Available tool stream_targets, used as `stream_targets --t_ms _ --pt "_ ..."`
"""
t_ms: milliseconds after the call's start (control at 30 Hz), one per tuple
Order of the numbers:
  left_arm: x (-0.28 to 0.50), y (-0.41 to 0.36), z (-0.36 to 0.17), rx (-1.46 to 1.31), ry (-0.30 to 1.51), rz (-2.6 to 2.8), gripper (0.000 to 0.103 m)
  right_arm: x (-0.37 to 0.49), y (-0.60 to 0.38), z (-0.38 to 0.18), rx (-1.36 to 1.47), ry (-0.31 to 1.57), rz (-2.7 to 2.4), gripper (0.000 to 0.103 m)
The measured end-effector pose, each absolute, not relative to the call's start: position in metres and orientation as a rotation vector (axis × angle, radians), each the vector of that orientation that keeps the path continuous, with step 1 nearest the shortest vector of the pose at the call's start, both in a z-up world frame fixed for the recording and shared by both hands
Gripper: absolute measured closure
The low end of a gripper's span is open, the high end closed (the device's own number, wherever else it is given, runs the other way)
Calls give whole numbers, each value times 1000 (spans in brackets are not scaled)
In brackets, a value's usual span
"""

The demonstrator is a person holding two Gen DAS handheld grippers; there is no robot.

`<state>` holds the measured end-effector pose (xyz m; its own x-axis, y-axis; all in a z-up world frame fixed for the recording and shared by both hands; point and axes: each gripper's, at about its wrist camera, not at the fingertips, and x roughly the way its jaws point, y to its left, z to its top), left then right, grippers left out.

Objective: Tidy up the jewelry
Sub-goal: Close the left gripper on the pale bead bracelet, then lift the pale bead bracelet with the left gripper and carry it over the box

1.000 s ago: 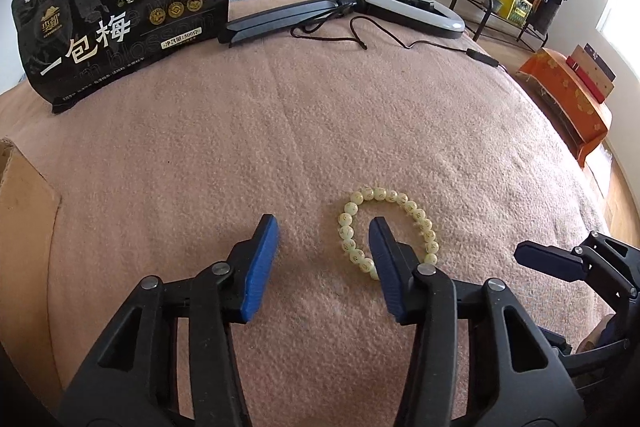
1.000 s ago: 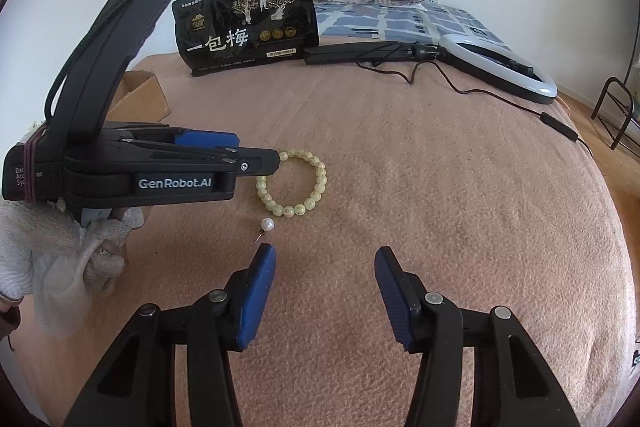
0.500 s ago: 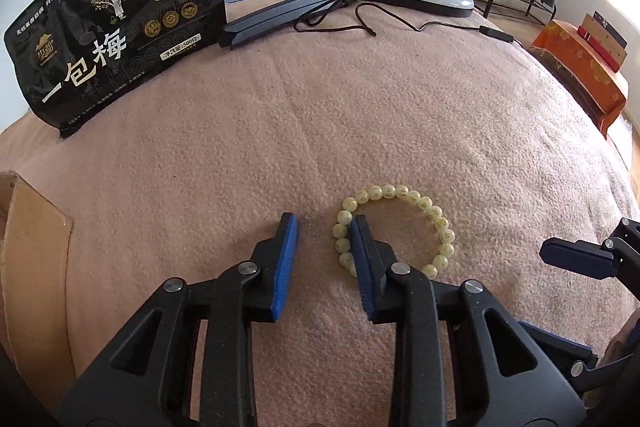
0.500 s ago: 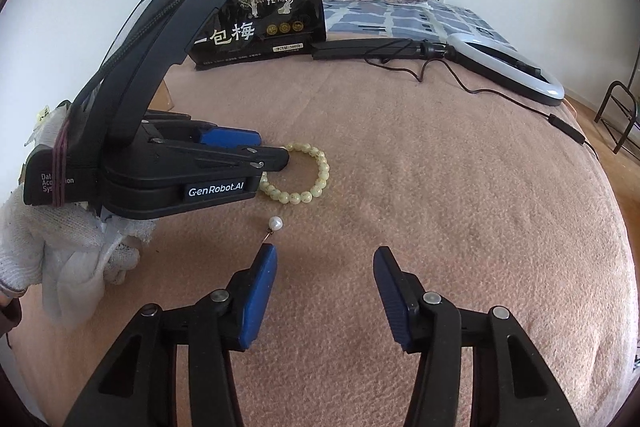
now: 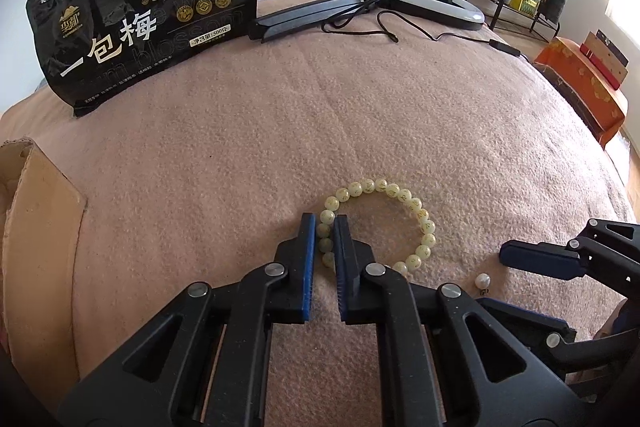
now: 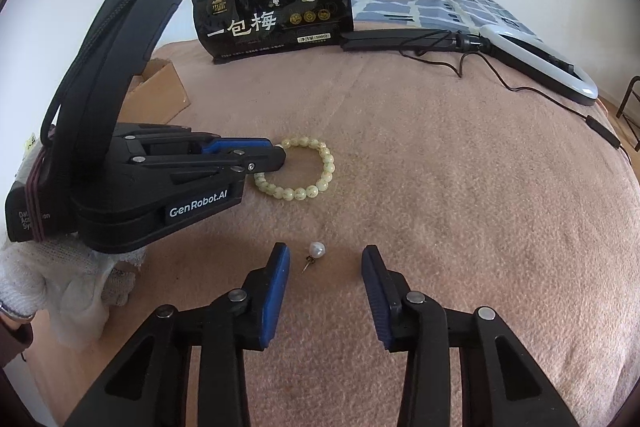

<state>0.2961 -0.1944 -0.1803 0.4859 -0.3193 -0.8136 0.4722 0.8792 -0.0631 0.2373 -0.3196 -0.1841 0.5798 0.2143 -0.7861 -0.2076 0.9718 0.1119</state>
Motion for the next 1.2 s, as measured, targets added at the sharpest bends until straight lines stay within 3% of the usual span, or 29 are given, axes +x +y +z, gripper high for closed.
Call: stream_targets --t_ms 167,367,1200 --pt "294 -182 -179 133 947 -474 95 244 -310 -187 -44 925 243 75" --pt "287 -165 -177 73 937 -464 97 242 -304 -187 -80 926 229 94" --pt "225 -119 -114 -23 796 -459 98 214 -305 -144 -73 861 198 95"
